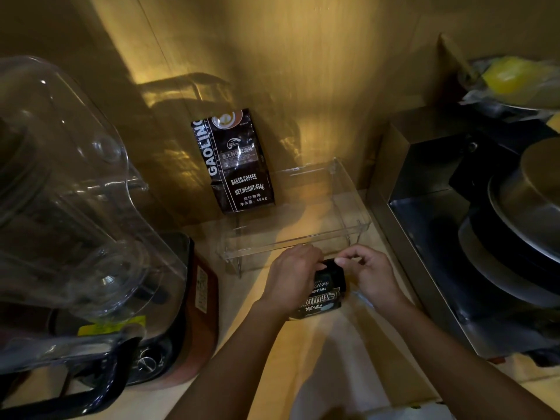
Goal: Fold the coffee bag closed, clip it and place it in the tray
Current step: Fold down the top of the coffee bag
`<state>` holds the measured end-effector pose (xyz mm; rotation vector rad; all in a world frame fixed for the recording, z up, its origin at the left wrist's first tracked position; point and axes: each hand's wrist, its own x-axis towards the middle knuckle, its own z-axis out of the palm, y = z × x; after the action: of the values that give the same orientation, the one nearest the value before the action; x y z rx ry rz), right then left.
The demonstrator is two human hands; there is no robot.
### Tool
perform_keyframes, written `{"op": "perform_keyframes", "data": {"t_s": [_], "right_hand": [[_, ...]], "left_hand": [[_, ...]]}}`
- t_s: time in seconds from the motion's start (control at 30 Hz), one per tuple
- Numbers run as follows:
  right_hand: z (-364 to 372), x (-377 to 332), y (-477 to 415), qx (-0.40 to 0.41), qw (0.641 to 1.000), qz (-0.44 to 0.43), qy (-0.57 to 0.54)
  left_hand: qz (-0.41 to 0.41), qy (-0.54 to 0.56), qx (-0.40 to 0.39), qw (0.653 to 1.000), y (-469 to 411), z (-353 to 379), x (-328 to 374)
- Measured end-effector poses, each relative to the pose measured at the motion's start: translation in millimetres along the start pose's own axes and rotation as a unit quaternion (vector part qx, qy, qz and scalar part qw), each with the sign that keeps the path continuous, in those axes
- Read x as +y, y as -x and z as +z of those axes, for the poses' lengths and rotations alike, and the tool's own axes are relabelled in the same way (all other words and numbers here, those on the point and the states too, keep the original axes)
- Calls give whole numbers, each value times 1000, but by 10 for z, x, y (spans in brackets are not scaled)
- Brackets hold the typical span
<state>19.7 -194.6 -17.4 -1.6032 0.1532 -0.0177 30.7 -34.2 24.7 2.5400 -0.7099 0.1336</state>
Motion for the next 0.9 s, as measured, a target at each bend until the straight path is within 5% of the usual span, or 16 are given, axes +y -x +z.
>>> {"op": "perform_keyframes", "data": {"t_s": [0.3, 0.5, 0.9], "right_hand": [[-16, 39, 22, 0, 1000, -8, 19], [-34, 19, 29, 7, 999, -7, 31], [5, 5, 9, 24, 999, 10, 24]], "left_hand": [[-50, -2, 40, 998, 134, -86, -86], [-39, 39, -24, 998, 175, -206, -130], [-159, -20, 19, 987, 214, -233, -262]]}}
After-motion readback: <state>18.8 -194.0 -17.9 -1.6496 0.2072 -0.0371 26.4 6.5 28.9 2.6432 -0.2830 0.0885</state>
